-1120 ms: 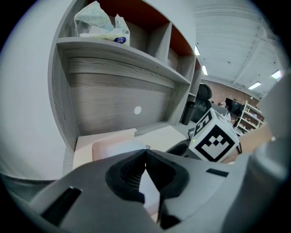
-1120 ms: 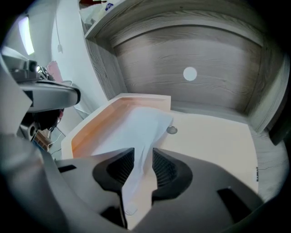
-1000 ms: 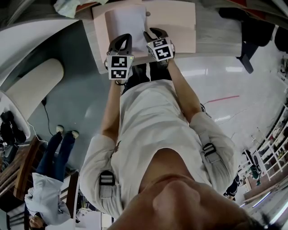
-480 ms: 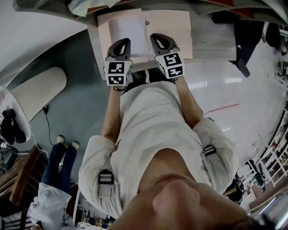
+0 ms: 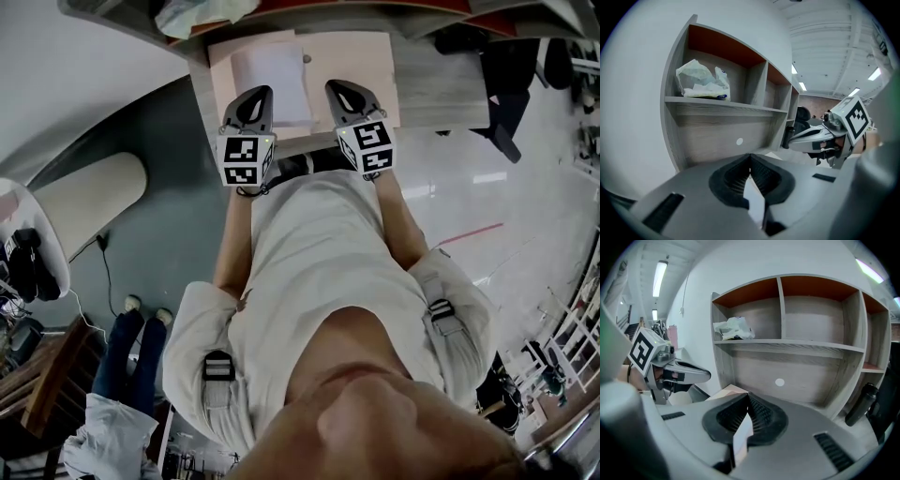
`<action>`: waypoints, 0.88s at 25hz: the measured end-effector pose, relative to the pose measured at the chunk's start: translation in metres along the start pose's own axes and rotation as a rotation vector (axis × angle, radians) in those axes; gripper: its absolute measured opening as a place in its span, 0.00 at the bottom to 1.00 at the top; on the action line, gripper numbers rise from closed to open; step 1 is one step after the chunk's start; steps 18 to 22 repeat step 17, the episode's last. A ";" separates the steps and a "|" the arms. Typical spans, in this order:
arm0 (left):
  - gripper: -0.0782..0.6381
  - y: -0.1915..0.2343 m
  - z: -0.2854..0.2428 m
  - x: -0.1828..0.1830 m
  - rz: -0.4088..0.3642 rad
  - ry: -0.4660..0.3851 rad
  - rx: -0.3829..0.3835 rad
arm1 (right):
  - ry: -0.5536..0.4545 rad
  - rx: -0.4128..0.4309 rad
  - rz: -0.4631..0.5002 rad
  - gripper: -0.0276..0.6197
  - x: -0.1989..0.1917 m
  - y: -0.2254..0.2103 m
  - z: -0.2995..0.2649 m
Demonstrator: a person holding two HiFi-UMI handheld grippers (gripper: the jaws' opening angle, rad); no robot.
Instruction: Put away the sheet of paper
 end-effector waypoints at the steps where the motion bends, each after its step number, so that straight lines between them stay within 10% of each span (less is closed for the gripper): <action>1: 0.14 0.000 -0.001 -0.001 0.005 0.003 -0.001 | 0.003 -0.002 -0.003 0.07 -0.001 0.000 0.000; 22: 0.14 -0.007 -0.011 -0.006 0.002 0.025 -0.031 | 0.034 0.015 -0.009 0.07 -0.010 0.005 -0.006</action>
Point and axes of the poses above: the fingertips, and each gripper's own axes: z backward along the fingers, y to its left, x out of its top, the point moved 9 cm from there along z, backward along the fingers, and after that the axes turned 11 degrees about y, right-handed, at the moved point
